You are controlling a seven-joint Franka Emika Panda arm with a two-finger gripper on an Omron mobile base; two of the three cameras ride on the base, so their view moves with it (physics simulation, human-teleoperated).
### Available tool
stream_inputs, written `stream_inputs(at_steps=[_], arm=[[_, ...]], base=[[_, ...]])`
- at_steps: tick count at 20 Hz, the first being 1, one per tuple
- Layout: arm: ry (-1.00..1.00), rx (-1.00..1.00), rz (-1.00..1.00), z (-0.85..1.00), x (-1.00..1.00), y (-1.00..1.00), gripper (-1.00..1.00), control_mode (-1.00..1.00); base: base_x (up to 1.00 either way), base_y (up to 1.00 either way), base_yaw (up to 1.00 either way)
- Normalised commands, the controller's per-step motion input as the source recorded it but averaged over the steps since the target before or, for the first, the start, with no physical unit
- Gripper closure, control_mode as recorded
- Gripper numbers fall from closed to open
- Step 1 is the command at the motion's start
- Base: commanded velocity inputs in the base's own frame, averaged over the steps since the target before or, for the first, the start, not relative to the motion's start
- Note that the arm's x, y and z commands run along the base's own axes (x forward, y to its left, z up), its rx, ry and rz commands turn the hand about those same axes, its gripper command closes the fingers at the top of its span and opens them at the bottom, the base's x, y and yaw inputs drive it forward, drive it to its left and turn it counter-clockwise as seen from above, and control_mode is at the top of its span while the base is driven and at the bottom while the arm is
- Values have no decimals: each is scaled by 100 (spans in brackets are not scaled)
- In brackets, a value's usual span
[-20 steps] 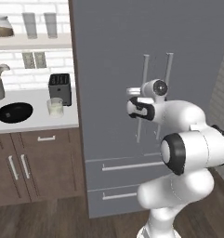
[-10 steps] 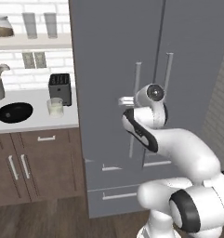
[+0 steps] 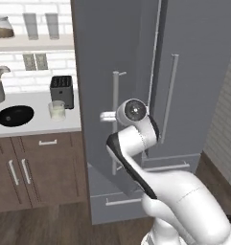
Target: Grab a lemon wedge from the fridge and one ice cube from the ice bowl, and put them in the glass of lemonade.
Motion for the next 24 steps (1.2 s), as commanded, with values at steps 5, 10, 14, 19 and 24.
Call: stream_inputs(at_steps=[5, 10, 14, 19, 24], arm=[[0, -5, 8, 70, -94, 44, -100, -100], [-19, 15, 2, 66, -98, -3, -100, -100], [-24, 61, 0, 59, -91, -74, -100, -100], [-17, 80, 0, 59, -73, -100, -100, -100], [0, 81, 0, 32, -12, -94, -100, -100]], base=[[0, 0, 0], [0, 0, 0], [0, 0, 0], [0, 0, 0], [0, 0, 0]])
